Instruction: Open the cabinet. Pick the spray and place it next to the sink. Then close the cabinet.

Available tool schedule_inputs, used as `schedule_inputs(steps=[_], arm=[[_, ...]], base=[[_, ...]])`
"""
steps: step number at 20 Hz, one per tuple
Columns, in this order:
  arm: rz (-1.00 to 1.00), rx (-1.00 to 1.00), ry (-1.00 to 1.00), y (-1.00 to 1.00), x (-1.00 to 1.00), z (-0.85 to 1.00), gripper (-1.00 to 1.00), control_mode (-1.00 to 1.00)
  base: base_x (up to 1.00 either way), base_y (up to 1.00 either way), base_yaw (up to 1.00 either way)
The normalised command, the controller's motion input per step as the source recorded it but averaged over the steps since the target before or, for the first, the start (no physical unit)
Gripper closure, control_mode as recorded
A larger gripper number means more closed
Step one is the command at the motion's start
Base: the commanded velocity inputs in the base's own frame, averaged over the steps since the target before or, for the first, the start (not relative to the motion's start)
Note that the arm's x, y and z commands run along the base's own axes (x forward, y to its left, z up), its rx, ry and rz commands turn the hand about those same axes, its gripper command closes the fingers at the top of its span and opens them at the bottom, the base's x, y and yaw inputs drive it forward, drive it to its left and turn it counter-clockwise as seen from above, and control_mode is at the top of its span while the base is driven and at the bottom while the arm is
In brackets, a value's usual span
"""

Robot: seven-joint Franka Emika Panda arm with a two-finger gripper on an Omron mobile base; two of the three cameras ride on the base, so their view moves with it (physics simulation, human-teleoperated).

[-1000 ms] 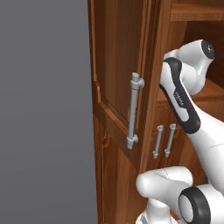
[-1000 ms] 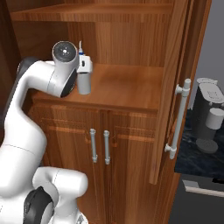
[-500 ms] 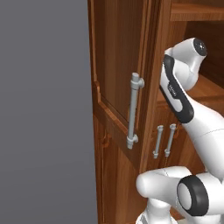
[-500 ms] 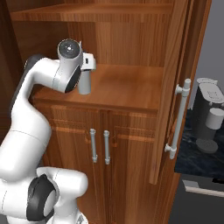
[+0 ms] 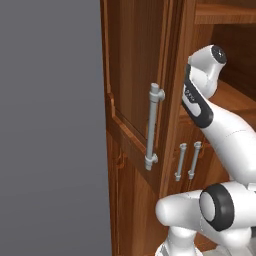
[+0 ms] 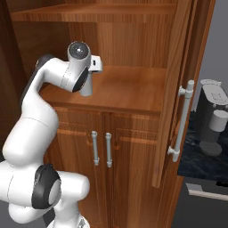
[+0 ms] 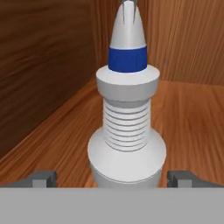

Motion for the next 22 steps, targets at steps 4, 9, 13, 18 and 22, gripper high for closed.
schedule_inputs(steps=[4, 9, 13, 18, 22], arm=[[-0.03, 0.0, 0.02, -0.03, 0.33, -0.05, -1.0, -1.0], [-0.04, 0.0, 0.01, 0.0, 0.25, -0.11, -1.0, -1.0], [-0.03, 0.0, 0.0, 0.0, 0.2, -0.26, -1.0, -1.0], [-0.02, 0.0, 0.0, 0.0, 0.14, -0.21, 1.0, -1.0], [0.0, 0.0, 0.0, 0.0, -0.02, -0.03, 1.0, -1.0]], base=[[0.0, 0.0, 0.0], [0.0, 0.0, 0.0], [0.0, 0.0, 0.0], [0.0, 0.0, 0.0], [0.0, 0.0, 0.0]])
